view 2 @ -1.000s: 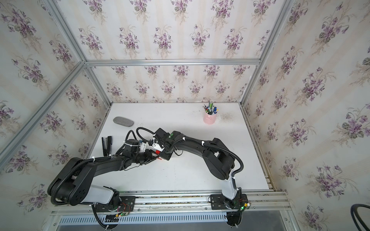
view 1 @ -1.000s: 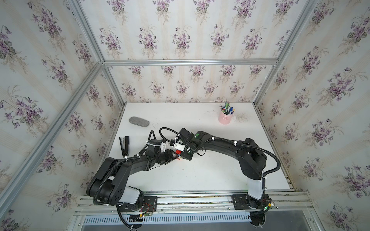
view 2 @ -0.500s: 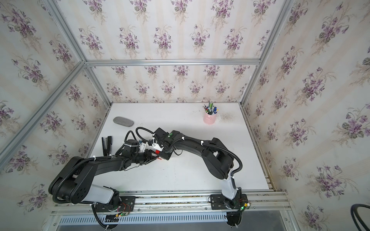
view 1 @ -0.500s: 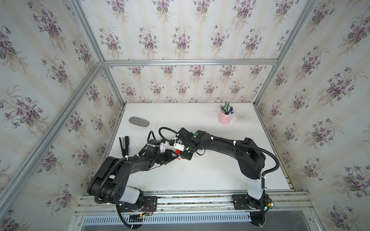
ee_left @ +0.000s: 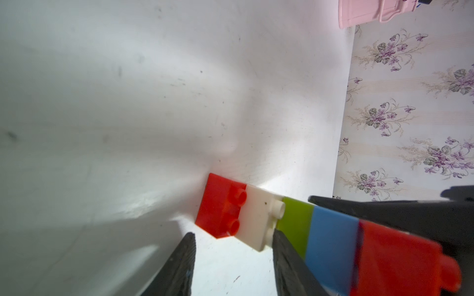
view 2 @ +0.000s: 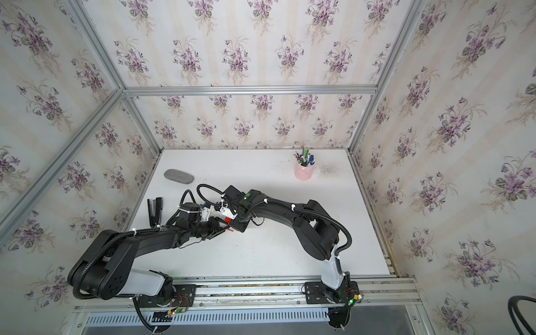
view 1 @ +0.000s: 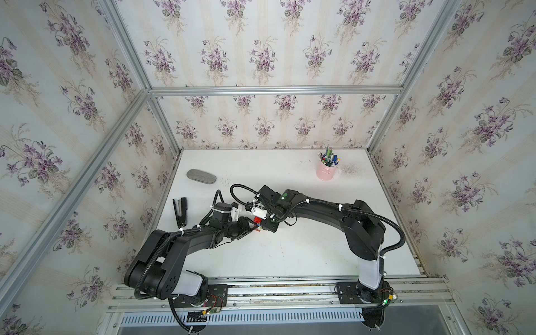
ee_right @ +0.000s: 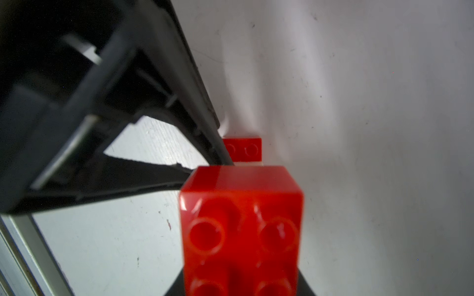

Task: Assemble the letter y with lego
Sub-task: Assemble the lego brick with the lego brick, then pick up the lego brick from the center of the board.

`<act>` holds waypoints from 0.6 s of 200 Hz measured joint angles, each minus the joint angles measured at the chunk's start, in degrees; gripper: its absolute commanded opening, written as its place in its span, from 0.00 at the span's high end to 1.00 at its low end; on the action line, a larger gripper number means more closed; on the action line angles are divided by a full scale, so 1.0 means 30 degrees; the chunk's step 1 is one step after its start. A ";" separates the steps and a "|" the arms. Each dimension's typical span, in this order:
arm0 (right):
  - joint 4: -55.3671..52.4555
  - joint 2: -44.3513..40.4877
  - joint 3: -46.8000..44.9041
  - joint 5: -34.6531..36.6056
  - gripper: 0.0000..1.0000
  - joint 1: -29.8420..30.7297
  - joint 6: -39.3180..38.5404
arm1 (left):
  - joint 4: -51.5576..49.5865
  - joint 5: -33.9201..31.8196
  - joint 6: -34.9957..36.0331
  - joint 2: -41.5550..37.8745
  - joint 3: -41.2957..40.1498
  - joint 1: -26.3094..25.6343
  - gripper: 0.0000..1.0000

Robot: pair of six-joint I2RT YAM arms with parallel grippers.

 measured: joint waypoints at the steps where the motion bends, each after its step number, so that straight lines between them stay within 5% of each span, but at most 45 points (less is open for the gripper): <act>1: 0.0007 0.0000 -0.0007 -0.0007 0.83 0.0000 -0.0007 | -0.0015 -0.0029 0.0000 -0.0022 0.0000 0.0000 0.48; 44: 0.0561 -0.0182 -0.0372 -0.0284 0.83 -0.0029 0.0102 | -0.1020 -0.0612 -0.0124 -0.0969 -0.0175 0.0138 0.39; 120: 0.0627 -0.0015 -0.0255 0.1100 0.83 -0.0204 0.0270 | -0.1304 -0.0233 -0.0350 -0.1523 -0.0568 0.0488 0.39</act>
